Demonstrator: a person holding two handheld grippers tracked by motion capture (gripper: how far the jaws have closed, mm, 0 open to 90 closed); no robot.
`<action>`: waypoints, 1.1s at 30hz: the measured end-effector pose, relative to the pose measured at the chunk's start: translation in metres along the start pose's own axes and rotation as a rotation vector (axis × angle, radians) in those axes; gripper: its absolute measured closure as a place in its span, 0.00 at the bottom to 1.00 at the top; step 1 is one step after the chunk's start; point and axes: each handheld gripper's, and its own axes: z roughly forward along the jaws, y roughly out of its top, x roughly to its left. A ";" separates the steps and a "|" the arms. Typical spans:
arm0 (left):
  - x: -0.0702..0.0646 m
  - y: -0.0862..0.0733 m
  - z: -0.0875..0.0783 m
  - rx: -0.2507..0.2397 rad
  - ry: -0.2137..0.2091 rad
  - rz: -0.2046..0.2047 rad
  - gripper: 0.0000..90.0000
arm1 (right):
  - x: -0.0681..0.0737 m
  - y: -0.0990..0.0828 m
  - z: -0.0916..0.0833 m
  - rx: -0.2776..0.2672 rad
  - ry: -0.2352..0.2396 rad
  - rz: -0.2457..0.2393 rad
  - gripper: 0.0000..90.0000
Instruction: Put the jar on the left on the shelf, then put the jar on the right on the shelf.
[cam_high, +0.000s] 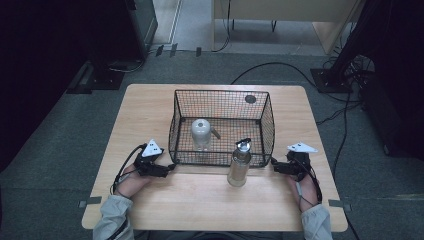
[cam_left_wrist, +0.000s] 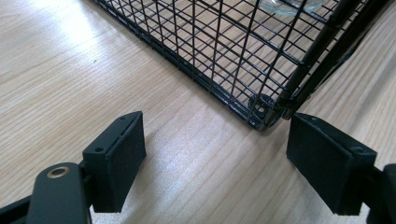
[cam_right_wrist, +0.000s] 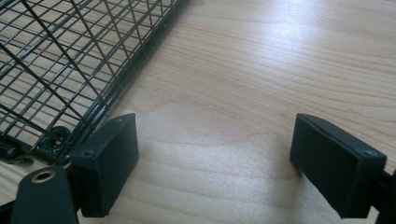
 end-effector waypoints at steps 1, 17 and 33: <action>0.000 0.000 0.000 0.000 0.000 0.000 0.22 | 0.000 0.000 0.000 0.000 0.000 0.001 0.17; 0.000 0.000 0.000 0.001 0.001 0.000 0.22 | -0.001 0.000 -0.001 -0.009 0.007 0.022 0.17; -0.003 0.000 0.001 0.001 0.022 -0.018 0.20 | 0.000 0.006 -0.001 -0.058 0.019 0.031 0.19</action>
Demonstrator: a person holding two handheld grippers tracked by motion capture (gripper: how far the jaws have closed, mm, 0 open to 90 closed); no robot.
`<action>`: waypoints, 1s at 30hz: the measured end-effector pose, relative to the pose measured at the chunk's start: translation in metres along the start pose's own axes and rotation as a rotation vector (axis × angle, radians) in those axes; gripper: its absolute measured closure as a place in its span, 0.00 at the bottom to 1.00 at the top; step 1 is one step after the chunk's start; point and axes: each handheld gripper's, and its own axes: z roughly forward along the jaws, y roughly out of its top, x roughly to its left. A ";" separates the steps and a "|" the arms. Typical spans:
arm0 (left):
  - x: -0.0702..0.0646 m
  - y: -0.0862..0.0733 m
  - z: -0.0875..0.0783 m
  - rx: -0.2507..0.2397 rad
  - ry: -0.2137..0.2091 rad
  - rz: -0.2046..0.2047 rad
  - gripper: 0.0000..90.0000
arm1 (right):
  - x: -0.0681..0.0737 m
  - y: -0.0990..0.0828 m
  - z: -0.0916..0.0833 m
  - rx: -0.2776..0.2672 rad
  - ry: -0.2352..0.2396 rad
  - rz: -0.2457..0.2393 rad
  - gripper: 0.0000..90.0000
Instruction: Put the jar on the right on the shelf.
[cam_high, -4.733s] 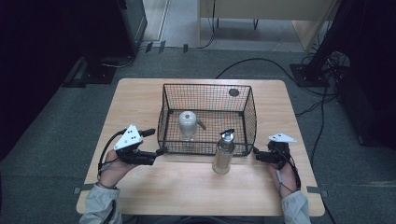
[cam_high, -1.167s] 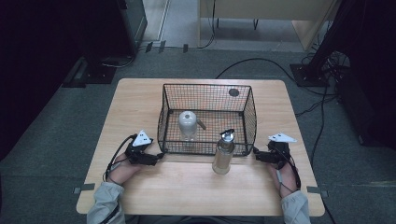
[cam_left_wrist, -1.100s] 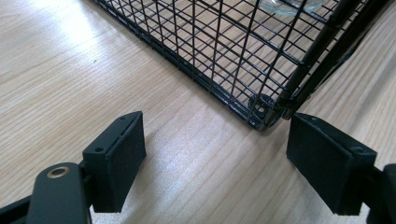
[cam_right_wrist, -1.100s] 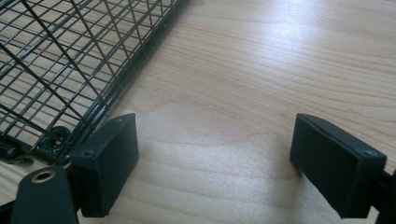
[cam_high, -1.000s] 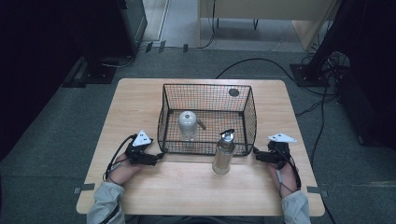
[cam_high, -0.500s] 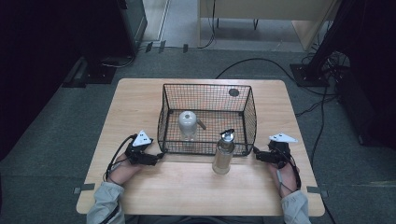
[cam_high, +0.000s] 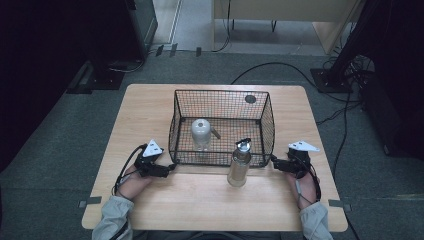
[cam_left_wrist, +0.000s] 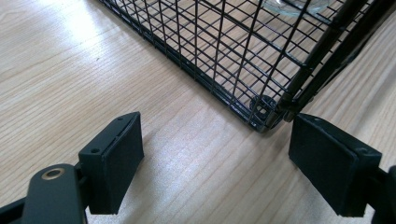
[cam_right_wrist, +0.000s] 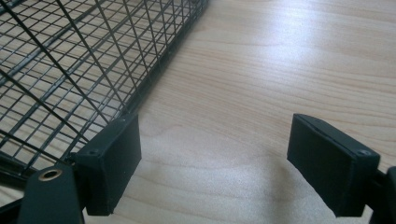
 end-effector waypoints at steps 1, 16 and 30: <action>0.000 0.000 0.000 0.000 0.001 -0.001 0.20 | 0.000 0.000 0.000 -0.003 -0.001 -0.001 0.19; -0.001 0.000 -0.001 0.001 0.006 -0.005 0.20 | 0.002 0.005 -0.012 -0.089 0.005 0.034 0.19; 0.001 -0.001 -0.002 0.000 -0.010 -0.007 0.20 | 0.007 0.006 -0.026 -0.127 0.000 0.025 0.19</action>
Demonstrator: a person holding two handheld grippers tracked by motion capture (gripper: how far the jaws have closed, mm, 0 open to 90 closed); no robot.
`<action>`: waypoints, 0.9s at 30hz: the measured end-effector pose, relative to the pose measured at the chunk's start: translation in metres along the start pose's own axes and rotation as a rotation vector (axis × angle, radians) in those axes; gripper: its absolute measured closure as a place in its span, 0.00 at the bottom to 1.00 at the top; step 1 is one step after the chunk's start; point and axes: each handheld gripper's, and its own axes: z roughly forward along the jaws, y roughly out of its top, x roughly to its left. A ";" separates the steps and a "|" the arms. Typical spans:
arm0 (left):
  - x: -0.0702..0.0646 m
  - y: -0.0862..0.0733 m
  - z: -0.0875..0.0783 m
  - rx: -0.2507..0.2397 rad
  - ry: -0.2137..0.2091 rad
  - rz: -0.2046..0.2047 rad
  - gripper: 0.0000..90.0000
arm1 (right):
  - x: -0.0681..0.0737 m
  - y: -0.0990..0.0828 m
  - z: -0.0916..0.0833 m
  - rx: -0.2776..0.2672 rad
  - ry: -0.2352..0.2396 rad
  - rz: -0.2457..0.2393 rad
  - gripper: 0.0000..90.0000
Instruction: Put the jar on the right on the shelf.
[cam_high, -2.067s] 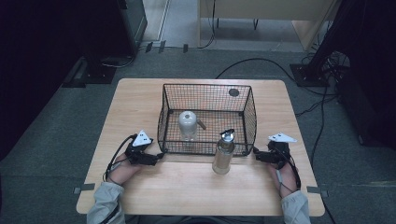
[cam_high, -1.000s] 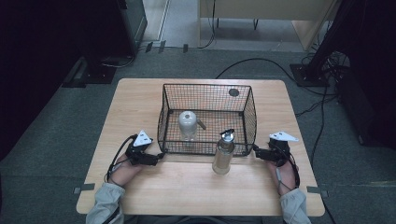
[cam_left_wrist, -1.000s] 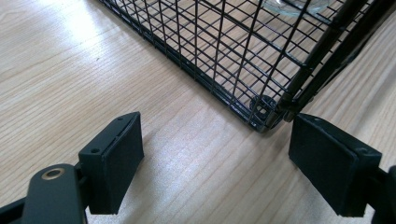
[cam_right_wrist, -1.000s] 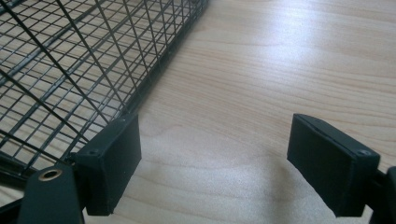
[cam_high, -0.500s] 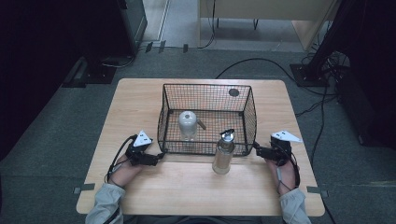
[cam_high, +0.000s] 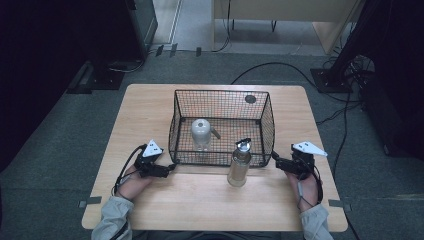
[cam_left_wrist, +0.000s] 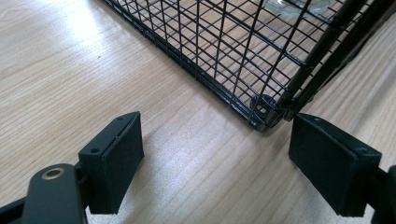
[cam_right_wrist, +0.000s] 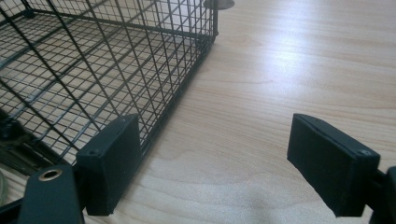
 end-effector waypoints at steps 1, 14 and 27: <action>0.001 0.000 0.000 -0.004 -0.006 -0.001 0.20 | 0.001 0.000 -0.001 -0.003 -0.001 -0.001 0.19; 0.001 0.000 0.000 0.003 -0.006 0.019 0.20 | 0.009 0.001 -0.015 -0.037 -0.001 -0.017 0.19; 0.002 0.000 0.000 0.002 -0.007 0.018 0.20 | 0.017 0.006 -0.029 -0.099 0.009 -0.015 0.19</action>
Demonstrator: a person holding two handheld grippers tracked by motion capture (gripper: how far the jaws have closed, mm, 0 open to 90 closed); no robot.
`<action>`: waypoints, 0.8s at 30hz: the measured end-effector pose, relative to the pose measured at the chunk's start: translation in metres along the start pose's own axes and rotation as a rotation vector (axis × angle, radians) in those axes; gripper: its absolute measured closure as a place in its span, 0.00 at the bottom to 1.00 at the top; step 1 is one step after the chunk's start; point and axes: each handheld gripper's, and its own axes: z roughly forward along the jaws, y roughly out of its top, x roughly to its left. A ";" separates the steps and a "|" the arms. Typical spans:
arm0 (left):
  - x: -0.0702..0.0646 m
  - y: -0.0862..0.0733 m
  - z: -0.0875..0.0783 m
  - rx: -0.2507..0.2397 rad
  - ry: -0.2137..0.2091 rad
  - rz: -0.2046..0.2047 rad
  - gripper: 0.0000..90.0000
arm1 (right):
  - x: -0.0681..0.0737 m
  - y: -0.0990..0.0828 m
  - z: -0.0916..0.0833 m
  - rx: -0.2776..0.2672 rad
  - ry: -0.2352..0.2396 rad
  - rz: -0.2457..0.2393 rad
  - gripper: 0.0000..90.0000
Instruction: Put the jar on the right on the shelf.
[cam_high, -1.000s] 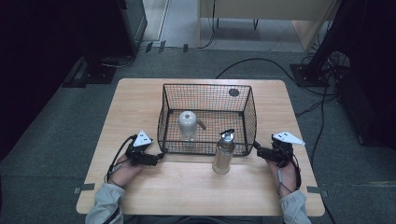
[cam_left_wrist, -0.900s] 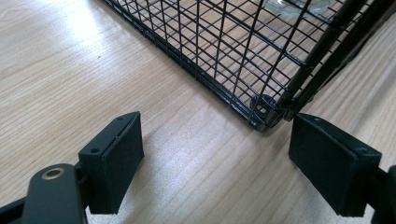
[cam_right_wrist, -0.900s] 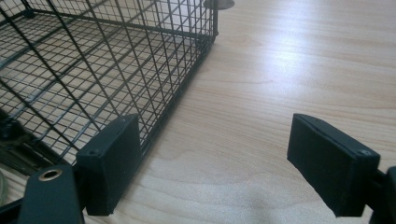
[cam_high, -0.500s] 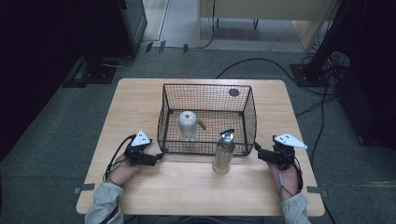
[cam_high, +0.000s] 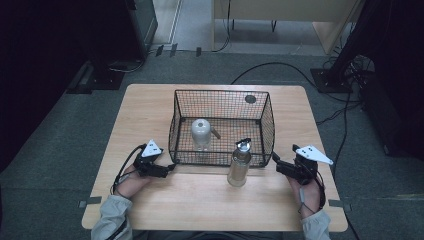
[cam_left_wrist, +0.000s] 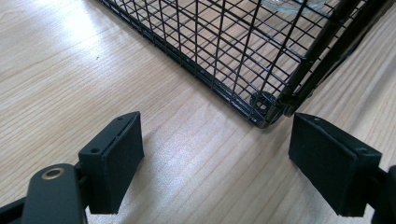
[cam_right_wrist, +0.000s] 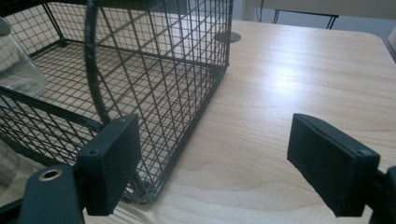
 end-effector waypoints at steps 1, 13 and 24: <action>0.000 0.000 0.000 0.000 0.000 0.000 0.20 | 0.001 0.000 -0.001 -0.003 -0.001 0.001 0.19; 0.000 0.000 0.000 0.002 0.000 0.004 0.20 | 0.008 0.006 -0.012 -0.030 -0.014 0.003 0.21; 0.001 0.000 0.000 0.000 -0.004 0.000 0.20 | 0.016 0.011 -0.020 -0.049 -0.013 -0.011 0.21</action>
